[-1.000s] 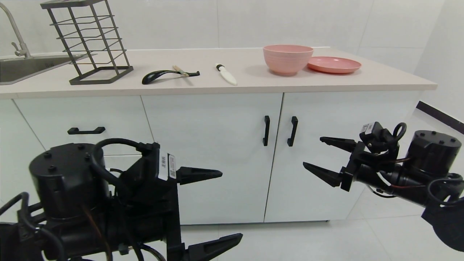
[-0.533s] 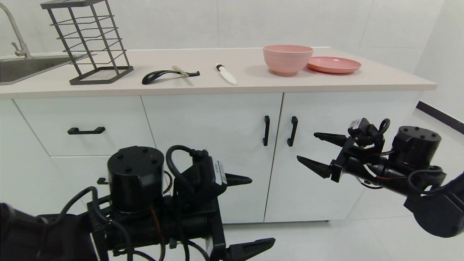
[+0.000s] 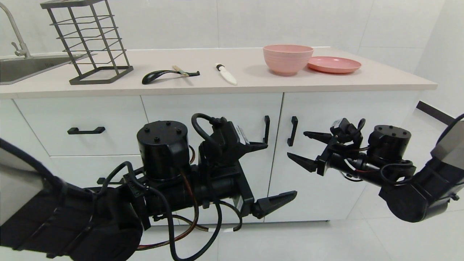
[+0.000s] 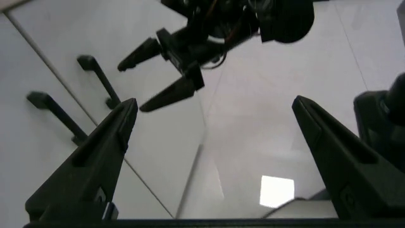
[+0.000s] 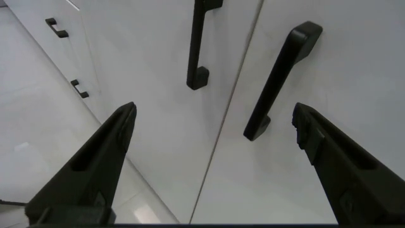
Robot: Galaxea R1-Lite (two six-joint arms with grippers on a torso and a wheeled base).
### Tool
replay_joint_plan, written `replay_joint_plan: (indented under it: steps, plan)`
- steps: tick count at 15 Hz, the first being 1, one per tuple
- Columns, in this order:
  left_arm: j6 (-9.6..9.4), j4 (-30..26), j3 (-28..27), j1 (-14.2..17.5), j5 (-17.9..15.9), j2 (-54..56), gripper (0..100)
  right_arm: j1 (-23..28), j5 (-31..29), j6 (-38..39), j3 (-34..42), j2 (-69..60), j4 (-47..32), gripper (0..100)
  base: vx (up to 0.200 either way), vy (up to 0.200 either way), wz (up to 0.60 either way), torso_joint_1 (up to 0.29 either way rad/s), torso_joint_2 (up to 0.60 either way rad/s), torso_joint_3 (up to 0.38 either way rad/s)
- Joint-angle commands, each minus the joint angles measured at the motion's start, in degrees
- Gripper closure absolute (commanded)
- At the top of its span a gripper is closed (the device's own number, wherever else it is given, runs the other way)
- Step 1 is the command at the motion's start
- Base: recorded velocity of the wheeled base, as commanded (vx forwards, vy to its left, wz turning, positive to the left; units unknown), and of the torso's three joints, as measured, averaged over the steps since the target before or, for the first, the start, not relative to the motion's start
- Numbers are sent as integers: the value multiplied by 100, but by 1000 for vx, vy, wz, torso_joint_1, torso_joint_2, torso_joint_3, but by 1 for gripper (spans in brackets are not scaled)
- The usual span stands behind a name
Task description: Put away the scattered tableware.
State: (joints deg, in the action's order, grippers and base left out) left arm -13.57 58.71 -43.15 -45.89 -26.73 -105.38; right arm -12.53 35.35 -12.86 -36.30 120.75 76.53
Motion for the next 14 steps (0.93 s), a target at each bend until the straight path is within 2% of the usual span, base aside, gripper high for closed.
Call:
replay_joint_plan:
  steps: [1,3,6,14]
  plan:
    - [-5,70,-141,1,-42,-238,0,-12,16,-6,-202,204,2,0,0,0,0,0,0,0]
    - [-5,299,-167,-8,-86,-335,0,-21,16,3,-298,327,2,0,0,0,0,0,0,0]
    - [-5,466,-185,-70,-702,-387,0,-30,16,20,-536,423,2,0,0,0,0,0,0,0]
    - [-49,958,-193,-8,-702,-704,0,-285,16,64,-958,687,2,0,0,0,0,0,0,0]
